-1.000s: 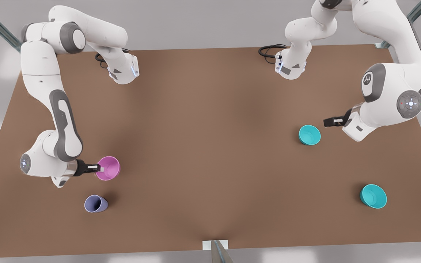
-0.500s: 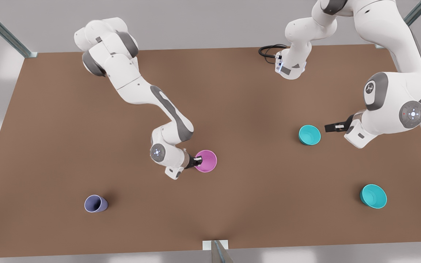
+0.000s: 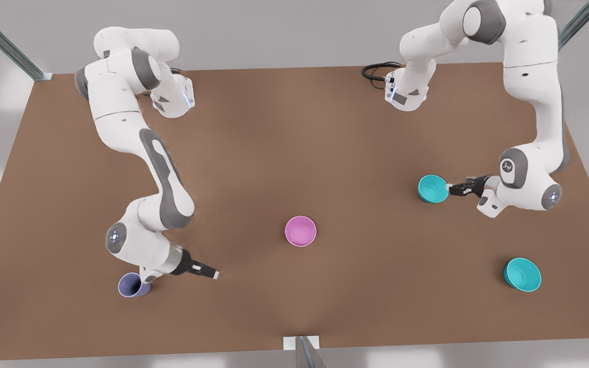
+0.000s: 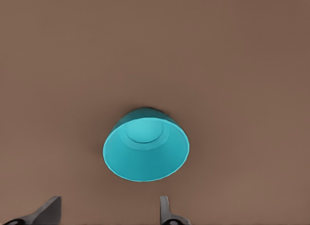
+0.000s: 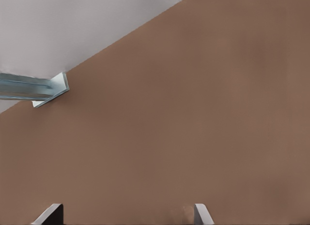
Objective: Stack the blue bowl on the pink bowl
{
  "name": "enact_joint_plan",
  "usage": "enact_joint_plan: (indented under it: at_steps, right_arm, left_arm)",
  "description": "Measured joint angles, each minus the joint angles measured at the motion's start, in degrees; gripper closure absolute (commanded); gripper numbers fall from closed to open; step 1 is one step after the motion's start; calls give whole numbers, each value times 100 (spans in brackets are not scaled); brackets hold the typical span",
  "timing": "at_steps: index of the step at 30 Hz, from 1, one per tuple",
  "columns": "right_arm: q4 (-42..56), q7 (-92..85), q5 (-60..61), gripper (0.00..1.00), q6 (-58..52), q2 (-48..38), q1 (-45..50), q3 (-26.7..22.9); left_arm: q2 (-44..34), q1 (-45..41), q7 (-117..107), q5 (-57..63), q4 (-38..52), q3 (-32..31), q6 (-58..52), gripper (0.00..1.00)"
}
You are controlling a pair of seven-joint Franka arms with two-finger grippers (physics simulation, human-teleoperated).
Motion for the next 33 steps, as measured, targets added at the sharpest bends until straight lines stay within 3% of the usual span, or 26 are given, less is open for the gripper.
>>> enact_joint_plan:
  at_steps: [4,7,17,20,21,29,33]
  right_arm:
    - [-214,-700,-1503,0,-1311,-1565,-1009,-84]
    - [-624,-1038,-1856,0,-2197,-2670,-1016,-53]
    - [-1112,-1713,-1934,0,-3198,-3042,-992,-43]
    - [-1114,-1843,-1933,0,-3287,-3039,-994,-43]
    - [-1115,-1882,-1932,0,-3307,-3038,-994,-43]
    - [-1116,-2125,-1905,0,-3393,-3008,-994,-43]
    - [-1123,-2212,-1878,0,-3408,-2992,-995,-43]
  left_arm:
    - [140,-151,464,-555,-523,187,1018,0]
    - [100,-138,824,-708,-784,215,1455,0]
    - [98,-166,1801,-796,-1208,320,2073,0]
    - [88,-169,2066,-794,-1271,322,2119,63]
    - [71,-170,2144,-796,-1276,322,2126,78]
    - [-86,-246,2511,-804,-1215,323,2156,79]
    - [-422,-1005,2265,-745,-285,327,1783,79]
